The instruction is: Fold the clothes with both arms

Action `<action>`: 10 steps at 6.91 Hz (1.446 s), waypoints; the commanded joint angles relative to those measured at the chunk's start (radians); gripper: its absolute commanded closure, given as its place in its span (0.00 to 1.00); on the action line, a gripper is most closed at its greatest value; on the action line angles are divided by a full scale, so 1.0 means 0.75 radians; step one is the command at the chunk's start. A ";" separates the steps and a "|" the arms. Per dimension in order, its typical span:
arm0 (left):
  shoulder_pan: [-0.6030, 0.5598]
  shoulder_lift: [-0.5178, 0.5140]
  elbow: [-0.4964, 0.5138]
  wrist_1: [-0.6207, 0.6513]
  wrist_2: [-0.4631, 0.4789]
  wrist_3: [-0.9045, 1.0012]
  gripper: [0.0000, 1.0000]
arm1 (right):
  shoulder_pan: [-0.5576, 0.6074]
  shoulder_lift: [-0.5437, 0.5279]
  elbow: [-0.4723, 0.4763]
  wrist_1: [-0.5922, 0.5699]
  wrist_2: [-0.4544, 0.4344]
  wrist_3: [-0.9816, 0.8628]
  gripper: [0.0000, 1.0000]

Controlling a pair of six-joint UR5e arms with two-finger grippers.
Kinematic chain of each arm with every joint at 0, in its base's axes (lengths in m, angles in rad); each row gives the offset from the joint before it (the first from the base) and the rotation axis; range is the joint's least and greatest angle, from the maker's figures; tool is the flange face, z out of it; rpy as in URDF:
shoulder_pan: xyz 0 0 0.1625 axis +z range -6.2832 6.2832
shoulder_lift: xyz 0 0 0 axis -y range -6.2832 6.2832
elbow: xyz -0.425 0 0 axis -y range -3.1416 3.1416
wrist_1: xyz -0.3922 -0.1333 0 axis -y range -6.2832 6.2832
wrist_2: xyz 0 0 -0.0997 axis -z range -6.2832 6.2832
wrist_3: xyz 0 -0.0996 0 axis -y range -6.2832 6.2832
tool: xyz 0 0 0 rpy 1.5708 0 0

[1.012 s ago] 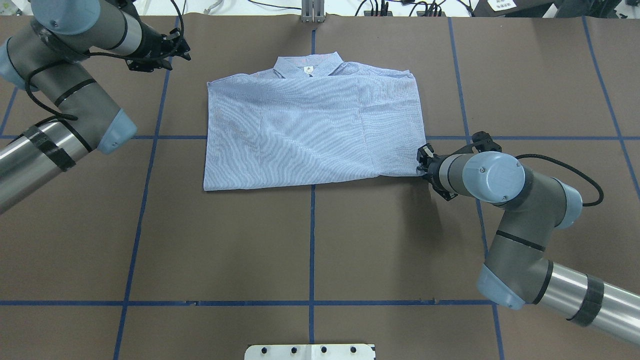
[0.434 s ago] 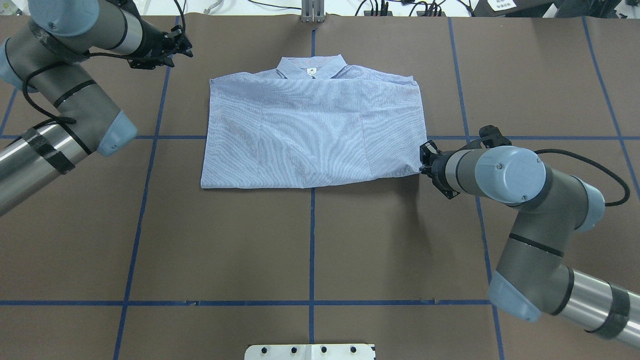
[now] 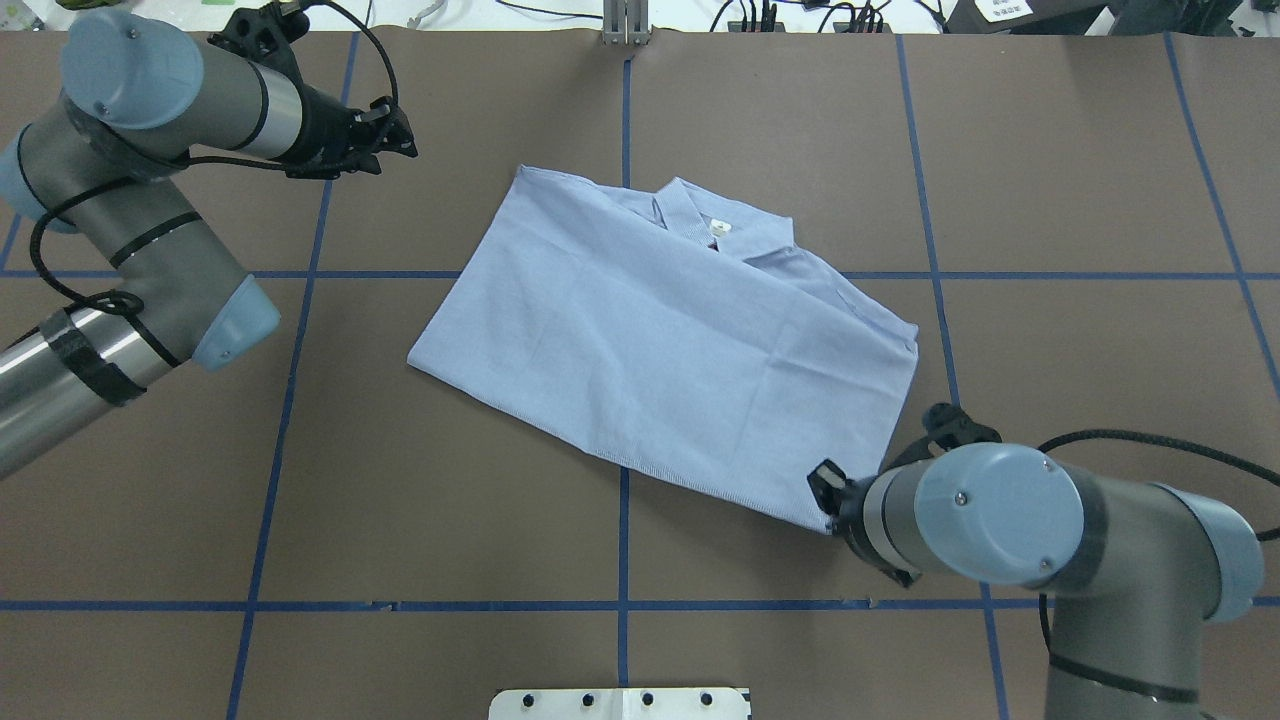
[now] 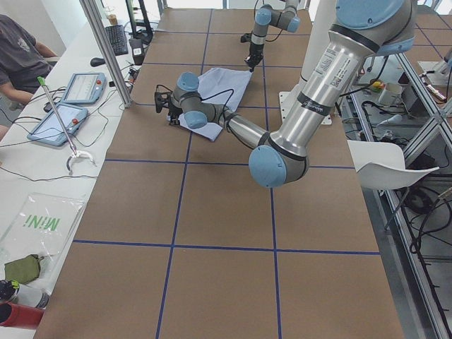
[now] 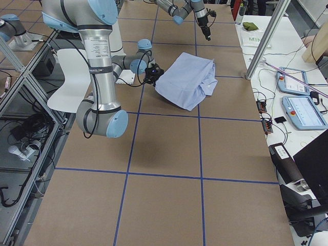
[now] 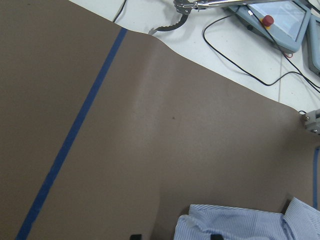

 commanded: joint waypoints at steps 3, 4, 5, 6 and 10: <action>0.261 0.264 -0.403 -0.013 -0.037 -0.313 0.00 | -0.295 -0.105 0.126 -0.083 0.282 0.097 0.01; 0.324 0.283 -0.407 -0.003 -0.031 -0.443 0.00 | -0.181 -0.099 0.177 -0.083 0.294 0.093 0.00; 0.373 0.293 -0.403 -0.001 -0.029 -0.553 0.01 | 0.022 -0.079 0.203 -0.075 0.306 0.079 0.00; 0.406 0.296 -0.391 0.014 -0.029 -0.575 0.06 | 0.223 0.081 0.135 -0.077 0.304 0.067 0.00; 0.531 0.261 -0.332 0.069 0.034 -0.690 0.34 | 0.407 0.232 -0.029 -0.066 0.306 0.007 0.00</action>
